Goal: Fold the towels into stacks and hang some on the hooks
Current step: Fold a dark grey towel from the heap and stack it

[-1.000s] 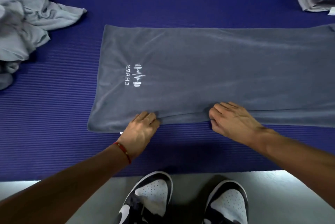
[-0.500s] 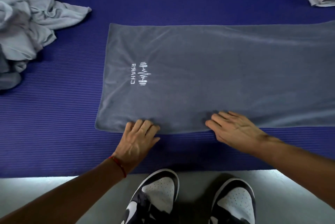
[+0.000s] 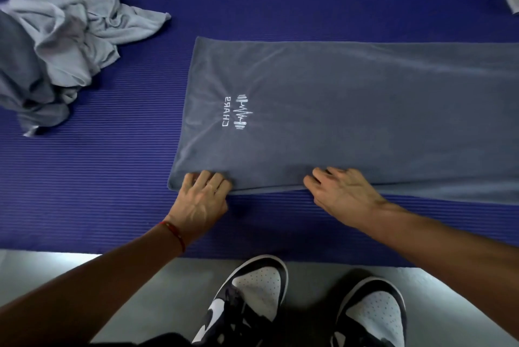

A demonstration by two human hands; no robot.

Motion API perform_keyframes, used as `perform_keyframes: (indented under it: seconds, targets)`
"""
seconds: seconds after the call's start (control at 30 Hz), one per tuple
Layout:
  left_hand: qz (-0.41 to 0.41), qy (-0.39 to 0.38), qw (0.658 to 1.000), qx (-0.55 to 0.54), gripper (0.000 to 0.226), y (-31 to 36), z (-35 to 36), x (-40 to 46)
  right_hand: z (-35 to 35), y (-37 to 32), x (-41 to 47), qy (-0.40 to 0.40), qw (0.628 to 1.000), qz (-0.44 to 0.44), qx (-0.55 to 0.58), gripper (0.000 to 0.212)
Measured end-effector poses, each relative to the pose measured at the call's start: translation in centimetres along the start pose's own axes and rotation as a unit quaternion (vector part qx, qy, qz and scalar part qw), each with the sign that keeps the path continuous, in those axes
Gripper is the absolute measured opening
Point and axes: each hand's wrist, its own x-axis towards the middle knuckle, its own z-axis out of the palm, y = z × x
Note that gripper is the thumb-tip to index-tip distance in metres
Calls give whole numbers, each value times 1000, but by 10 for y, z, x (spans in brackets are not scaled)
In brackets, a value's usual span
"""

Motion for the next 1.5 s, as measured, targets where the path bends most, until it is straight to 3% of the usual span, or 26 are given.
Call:
perform_keyframes:
  seconds: [0.1, 0.2, 0.3, 0.37, 0.5, 0.6, 0.67, 0.73, 0.83, 0.87, 0.93, 1.07, 1.17, 1.27, 1.37, 1.43, 1.5]
  targets:
    - [-2, -18, 1000, -2, 10, 0, -7, 3, 2, 1, -10, 47, 998, -24, 20, 40]
    - [7, -79, 997, 12, 27, -4, -8, -2, 3, 1, -26, 77, 996, -31, 41, 30]
    - [-6, -143, 990, 11, 37, -8, -17, -7, 7, 8, -45, 55, 997, 8, 50, 33]
    - [-3, -142, 990, -2, 34, -3, -31, -2, 11, 22, -67, 54, 995, 61, 58, 35]
    - [122, -105, 987, -23, 43, 24, -45, 57, 26, 62, -124, 76, 973, 207, 62, 25]
    - [261, -87, 961, -22, 52, 58, -43, 131, 37, 92, -169, 67, 931, 352, 74, 31]
    - [348, -78, 934, -10, 54, 86, -42, 182, 42, 107, -195, 80, 874, 468, 104, 28]
    - [396, -77, 915, -17, 52, 117, -35, 231, 46, 125, -215, 104, 784, 592, 154, 25]
    - [390, -126, 911, -56, 54, 174, -21, 293, 49, 161, -232, 141, 570, 779, 222, 37]
    - [357, -138, 921, -70, 56, 193, -15, 308, 50, 175, -238, 138, 495, 826, 234, 44]
    - [288, -144, 944, -75, 53, 225, -3, 328, 51, 200, -247, 129, 380, 878, 260, 54]
    - [180, -123, 971, -100, 54, 273, 6, 361, 62, 249, -265, 182, 245, 898, 317, 51]
    - [140, -115, 978, -107, 54, 286, 12, 390, 73, 278, -275, 233, 187, 892, 339, 45]
    - [132, -95, 983, -85, 56, 277, 24, 414, 85, 293, -293, 233, 170, 895, 340, 25]
    - [130, -68, 987, -61, 57, 268, 32, 419, 93, 294, -316, 199, 191, 917, 289, 32]
    - [131, -57, 988, -56, 57, 269, 32, 417, 89, 298, -317, 159, 224, 928, 253, 51]
    - [125, -54, 989, -53, 58, 271, 31, 417, 73, 315, -300, 145, 306, 921, 193, 59]
